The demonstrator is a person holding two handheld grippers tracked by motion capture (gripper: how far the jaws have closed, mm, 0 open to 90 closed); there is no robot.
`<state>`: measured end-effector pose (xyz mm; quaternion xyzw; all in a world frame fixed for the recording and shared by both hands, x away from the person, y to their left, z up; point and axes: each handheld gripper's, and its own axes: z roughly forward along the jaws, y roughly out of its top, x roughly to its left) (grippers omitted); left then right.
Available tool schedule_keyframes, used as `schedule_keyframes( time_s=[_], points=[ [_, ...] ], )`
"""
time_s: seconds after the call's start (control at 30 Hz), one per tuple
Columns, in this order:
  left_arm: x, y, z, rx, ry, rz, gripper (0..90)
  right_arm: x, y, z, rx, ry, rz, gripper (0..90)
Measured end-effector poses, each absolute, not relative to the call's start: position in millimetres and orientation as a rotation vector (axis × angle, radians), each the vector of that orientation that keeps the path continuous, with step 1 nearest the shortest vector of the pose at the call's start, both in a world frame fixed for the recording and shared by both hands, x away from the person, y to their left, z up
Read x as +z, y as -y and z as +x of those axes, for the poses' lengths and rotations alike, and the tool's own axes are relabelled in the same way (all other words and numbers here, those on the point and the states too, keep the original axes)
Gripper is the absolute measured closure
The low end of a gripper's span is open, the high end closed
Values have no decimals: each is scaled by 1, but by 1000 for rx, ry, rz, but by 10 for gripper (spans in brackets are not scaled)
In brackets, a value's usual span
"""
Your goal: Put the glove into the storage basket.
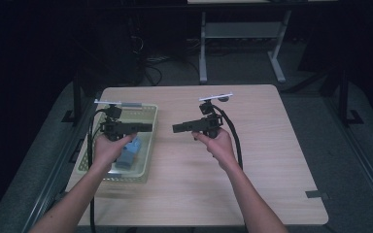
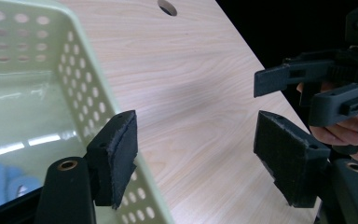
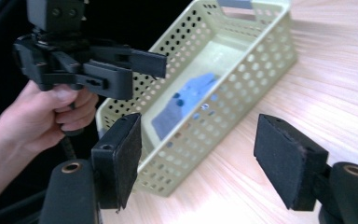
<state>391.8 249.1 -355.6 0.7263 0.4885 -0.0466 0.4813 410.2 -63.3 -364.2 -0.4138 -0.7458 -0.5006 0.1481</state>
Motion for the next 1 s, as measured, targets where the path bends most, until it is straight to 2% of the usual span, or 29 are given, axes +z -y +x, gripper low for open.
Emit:
schedule_keyframes(
  time_s=[0.2, 1.0],
  points=[
    [-357, -235, 392, -125, -1176, 1783, 256, -366, 80, 408, -1454, 2129, -1209, 314],
    [-351, -191, 378, -158, -1053, 1819, 257, -377, 138, 390, -1455, 2106, -1291, 295]
  ],
)
